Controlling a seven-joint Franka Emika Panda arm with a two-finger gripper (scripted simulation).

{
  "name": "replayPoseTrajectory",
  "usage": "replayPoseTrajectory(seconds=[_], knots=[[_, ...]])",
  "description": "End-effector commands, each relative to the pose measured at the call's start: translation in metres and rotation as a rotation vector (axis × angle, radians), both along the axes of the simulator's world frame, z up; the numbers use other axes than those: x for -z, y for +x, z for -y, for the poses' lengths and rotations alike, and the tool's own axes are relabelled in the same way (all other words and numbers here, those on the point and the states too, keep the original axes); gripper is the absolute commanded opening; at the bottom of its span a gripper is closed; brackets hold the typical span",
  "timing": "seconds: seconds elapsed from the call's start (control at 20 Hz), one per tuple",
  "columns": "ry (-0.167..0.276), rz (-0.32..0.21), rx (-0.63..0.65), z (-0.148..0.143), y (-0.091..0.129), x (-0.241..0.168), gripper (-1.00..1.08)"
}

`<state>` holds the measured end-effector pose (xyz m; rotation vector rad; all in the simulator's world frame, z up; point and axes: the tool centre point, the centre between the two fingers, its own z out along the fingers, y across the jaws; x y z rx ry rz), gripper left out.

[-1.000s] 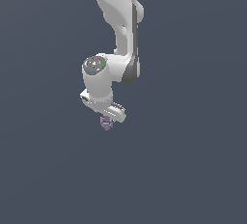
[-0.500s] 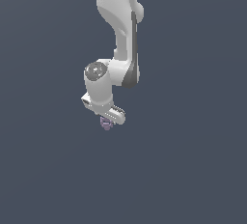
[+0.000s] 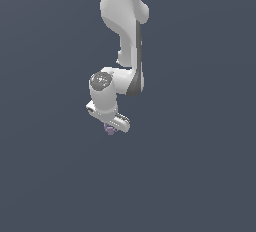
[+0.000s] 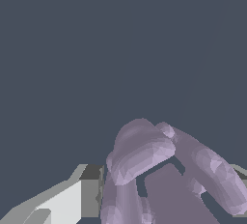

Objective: Pick up the object and move it to a goal position.

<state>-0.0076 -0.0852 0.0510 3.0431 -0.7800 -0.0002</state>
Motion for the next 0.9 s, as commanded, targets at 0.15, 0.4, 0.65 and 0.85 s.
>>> replayPoseTrajectory(seconds=[0.15,0.4,0.65,0.85], knots=[[0.0,0.0,0.0,0.0,0.0,0.001,-1.0],[0.0,0.001,0.0,0.0,0.0,0.0,-1.0],[0.0,0.001,0.0,-0.009,-0.001,-0.005,-1.0],[0.0,0.001,0.0,-0.03,-0.005,-0.015,-1.0]])
